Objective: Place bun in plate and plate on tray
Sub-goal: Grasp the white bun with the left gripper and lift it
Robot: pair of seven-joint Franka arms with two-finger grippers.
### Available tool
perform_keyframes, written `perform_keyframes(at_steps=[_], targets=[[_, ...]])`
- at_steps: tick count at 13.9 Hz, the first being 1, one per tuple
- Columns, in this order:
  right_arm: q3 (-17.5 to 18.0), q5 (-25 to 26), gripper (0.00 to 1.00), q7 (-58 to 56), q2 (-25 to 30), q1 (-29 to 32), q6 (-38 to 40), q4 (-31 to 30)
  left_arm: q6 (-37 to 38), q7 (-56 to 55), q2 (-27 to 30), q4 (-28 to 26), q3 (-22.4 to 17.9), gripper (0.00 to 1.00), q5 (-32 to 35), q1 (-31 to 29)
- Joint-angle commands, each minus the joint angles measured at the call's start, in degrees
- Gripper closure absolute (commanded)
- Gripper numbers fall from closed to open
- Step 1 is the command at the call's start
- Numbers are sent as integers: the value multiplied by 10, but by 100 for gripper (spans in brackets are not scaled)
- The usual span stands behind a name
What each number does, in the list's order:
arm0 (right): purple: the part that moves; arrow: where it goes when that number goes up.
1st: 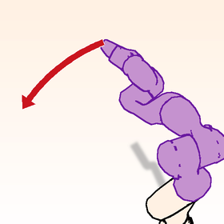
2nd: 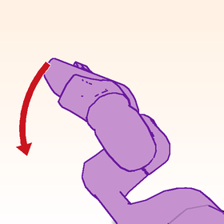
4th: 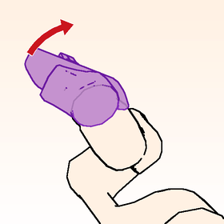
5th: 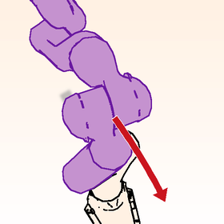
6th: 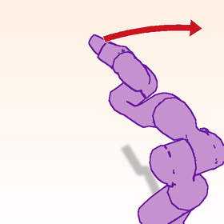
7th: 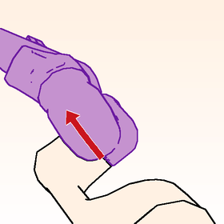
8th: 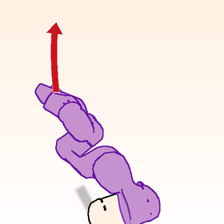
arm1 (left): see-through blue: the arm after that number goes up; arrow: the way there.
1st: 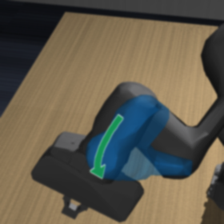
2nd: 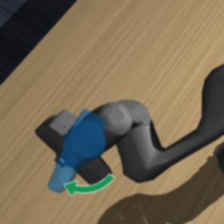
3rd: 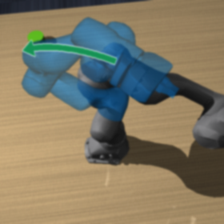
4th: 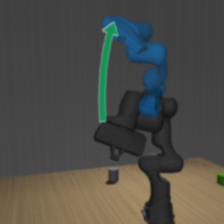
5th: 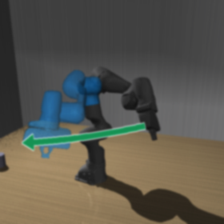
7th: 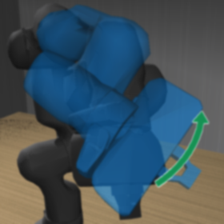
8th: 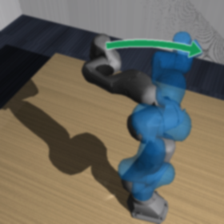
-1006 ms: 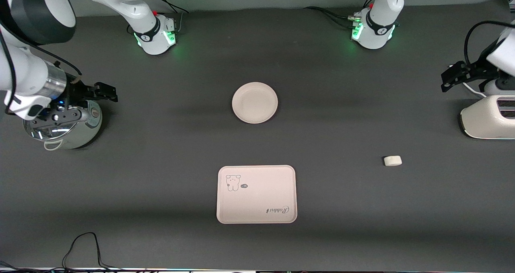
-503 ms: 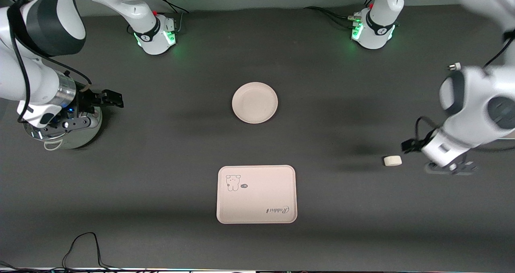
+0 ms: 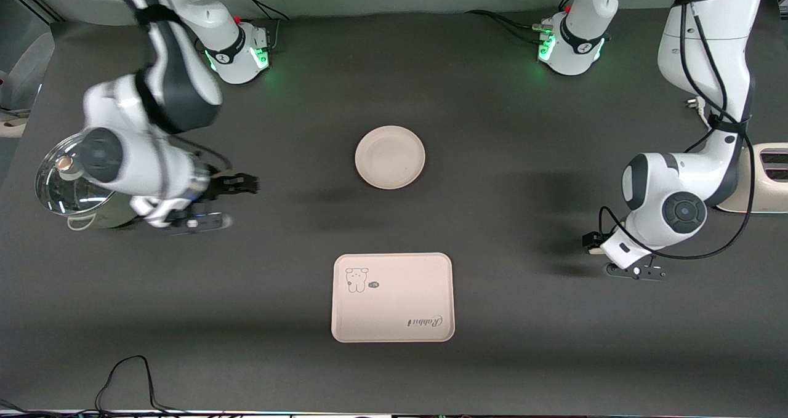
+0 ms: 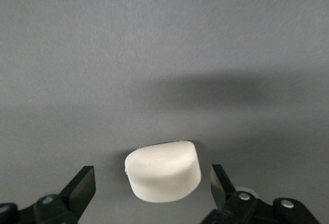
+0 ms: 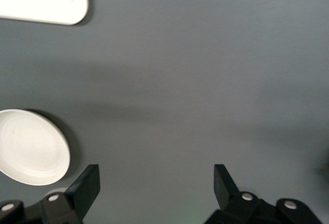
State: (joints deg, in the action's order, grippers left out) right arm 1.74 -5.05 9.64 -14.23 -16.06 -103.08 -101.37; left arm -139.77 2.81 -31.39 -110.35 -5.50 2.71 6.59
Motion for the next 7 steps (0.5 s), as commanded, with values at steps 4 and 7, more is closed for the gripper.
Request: perform_keyframes(at_steps=[4, 7], targets=[[-3, -10, 0, 19, -59, -67, 2, 11, -30, 2, 11, -28, 1, 54, -20, 0], [-2, -11, 0, 21, -107, -108, 3, 35, -24, -3, 17, -27, 2, 78, -22, 5]])
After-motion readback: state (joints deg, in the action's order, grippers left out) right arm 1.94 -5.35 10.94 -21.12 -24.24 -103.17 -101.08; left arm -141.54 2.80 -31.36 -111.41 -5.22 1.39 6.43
